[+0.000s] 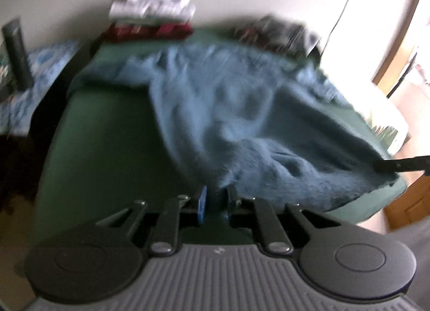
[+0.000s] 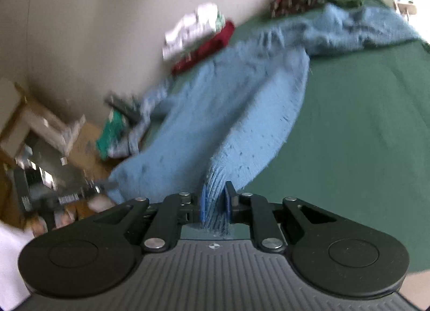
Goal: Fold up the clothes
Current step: 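Grasp the sweater hem with both grippers and pull it straight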
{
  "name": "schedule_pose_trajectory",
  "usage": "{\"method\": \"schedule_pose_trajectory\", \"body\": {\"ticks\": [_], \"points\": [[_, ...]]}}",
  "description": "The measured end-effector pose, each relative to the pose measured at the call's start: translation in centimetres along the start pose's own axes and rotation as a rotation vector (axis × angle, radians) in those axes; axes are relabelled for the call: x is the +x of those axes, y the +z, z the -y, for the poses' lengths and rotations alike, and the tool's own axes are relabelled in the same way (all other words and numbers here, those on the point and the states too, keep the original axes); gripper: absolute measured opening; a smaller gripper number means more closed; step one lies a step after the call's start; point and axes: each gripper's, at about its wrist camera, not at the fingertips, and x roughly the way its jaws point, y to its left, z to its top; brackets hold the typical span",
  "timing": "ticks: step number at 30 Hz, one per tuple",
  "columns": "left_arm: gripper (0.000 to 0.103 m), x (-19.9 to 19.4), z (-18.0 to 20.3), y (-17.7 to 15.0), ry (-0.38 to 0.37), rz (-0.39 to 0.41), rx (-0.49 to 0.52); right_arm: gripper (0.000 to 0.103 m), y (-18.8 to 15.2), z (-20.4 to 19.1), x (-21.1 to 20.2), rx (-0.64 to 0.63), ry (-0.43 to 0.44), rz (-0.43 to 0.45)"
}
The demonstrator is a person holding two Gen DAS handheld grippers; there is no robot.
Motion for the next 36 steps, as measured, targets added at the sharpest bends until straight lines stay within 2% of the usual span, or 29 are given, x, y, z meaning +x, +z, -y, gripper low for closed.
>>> {"method": "schedule_pose_trajectory", "body": {"ticks": [3,5,6,7,8,9,10,13,16,17,18,19,20,21,22,23,26,31,32,33,36], "points": [[0.008,2.6,-0.2,-2.1,0.094,-0.145,0.025,0.015,-1.2,0.8,1.6,-0.061,-0.109,-0.091],[0.009,3.0,-0.2,-2.7,0.095,-0.161,-0.002,0.020,-1.7,1.1,2.2,-0.109,-0.153,-0.122],[0.014,3.1,-0.1,-3.0,0.093,-0.163,-0.017,0.022,-1.6,1.4,2.2,-0.112,-0.145,-0.126],[0.030,3.2,0.1,-3.0,0.070,-0.154,-0.038,0.032,-1.5,1.6,2.1,-0.110,-0.134,-0.127],[0.041,3.3,0.3,-2.9,0.042,-0.142,-0.060,0.040,-1.3,1.9,2.1,-0.109,-0.122,-0.129],[0.060,3.4,0.6,-2.8,0.015,-0.129,-0.083,0.042,-1.2,2.2,2.0,-0.108,-0.111,-0.131],[0.067,3.7,1.0,-2.8,-0.010,-0.127,-0.103,0.046,-0.9,2.5,2.0,-0.101,-0.109,-0.121],[0.067,4.9,2.3,-3.0,-0.078,-0.149,-0.143,0.048,-0.1,4.0,2.6,-0.027,-0.107,-0.097],[0.069,5.3,3.6,-3.6,-0.076,-0.125,-0.137,0.048,-0.1,5.2,2.4,0.027,-0.081,-0.088],[0.067,5.4,3.7,-3.6,-0.080,-0.118,-0.145,0.048,-0.2,5.1,2.4,0.019,-0.076,-0.083],[0.060,5.4,3.6,-3.5,-0.088,-0.109,-0.165,0.048,-0.1,5.0,2.6,0.010,-0.075,-0.077],[0.039,5.5,3.5,-3.4,-0.093,-0.101,-0.183,0.048,0.0,4.9,2.8,0.005,-0.074,-0.070],[0.028,5.5,3.4,-3.3,-0.097,-0.094,-0.199,0.048,0.0,4.8,2.9,0.002,-0.068,-0.063],[0.002,5.6,3.6,-3.1,-0.088,-0.092,-0.197,0.047,0.0,4.7,3.1,-0.002,-0.060,-0.056],[0.002,5.8,3.8,-3.0,-0.076,-0.091,-0.190,0.041,0.0,4.6,3.3,-0.012,-0.060,-0.053],[0.002,6.0,4.0,-2.8,-0.063,-0.091,-0.183,0.029,0.0,4.4,3.6,-0.025,-0.064,-0.051],[0.002,5.2,4.3,-2.6,-0.021,-0.088,-0.115,0.011,0.2,4.3,3.7,-0.061,-0.082,-0.070],[0.001,1.5,3.3,-2.6,0.002,-0.091,0.004,0.009,0.3,3.2,1.0,-0.152,-0.078,-0.110],[0.001,1.1,3.0,-2.7,0.015,-0.097,0.024,0.001,0.3,2.8,0.5,-0.175,-0.076,-0.126],[0.002,1.2,2.6,-2.8,0.025,-0.112,0.031,0.001,0.2,2.6,0.4,-0.187,-0.078,-0.158],[0.000,2.2,1.7,-3.5,0.051,-0.169,0.042,0.016,-0.7,3.0,1.0,-0.184,-0.117,-0.203]]}}
